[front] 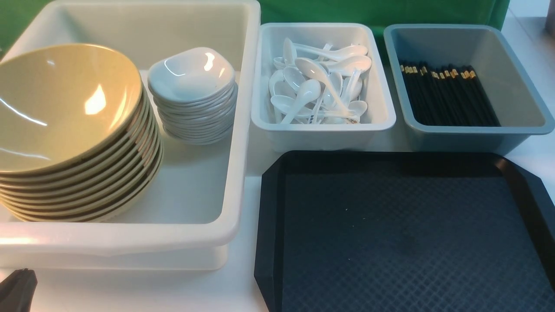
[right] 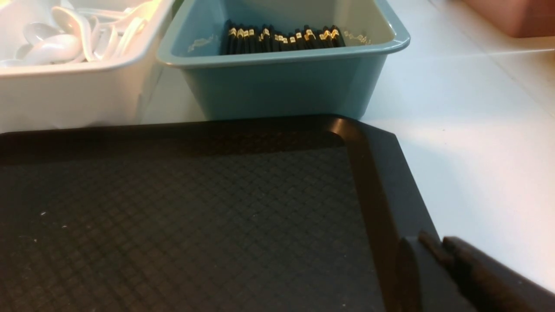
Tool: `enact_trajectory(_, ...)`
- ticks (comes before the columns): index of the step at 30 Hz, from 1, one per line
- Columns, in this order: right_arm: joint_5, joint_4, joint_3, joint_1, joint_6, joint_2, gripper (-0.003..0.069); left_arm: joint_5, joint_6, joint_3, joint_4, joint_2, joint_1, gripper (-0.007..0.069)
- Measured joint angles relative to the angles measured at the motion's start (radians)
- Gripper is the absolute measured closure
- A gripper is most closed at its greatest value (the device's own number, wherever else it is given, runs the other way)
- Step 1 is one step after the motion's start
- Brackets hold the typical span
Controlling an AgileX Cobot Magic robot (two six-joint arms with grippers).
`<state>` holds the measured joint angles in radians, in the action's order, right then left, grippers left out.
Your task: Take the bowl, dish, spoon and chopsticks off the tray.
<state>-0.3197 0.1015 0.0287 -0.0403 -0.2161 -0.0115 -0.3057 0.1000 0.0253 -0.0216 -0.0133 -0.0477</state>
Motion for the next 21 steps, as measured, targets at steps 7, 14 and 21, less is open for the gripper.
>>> enact_trajectory(7, 0.0, 0.0, 0.0, 0.0, 0.0, 0.0, 0.0561, 0.0, -0.001, 0.0, 0.0, 0.0, 0.0, 0.0636)
enact_trajectory(14, 0.0, 0.0, 0.0, 0.0, 0.0, 0.0, 0.0555, 0.0, 0.0, 0.0, 0.0, 0.0, 0.0, 0.0636)
enact_trajectory(21, 0.0, 0.0, 0.0, 0.0, 0.0, 0.0, 0.0547, 0.0, 0.0, 0.0, 0.0, 0.0, 0.0, 0.0636)
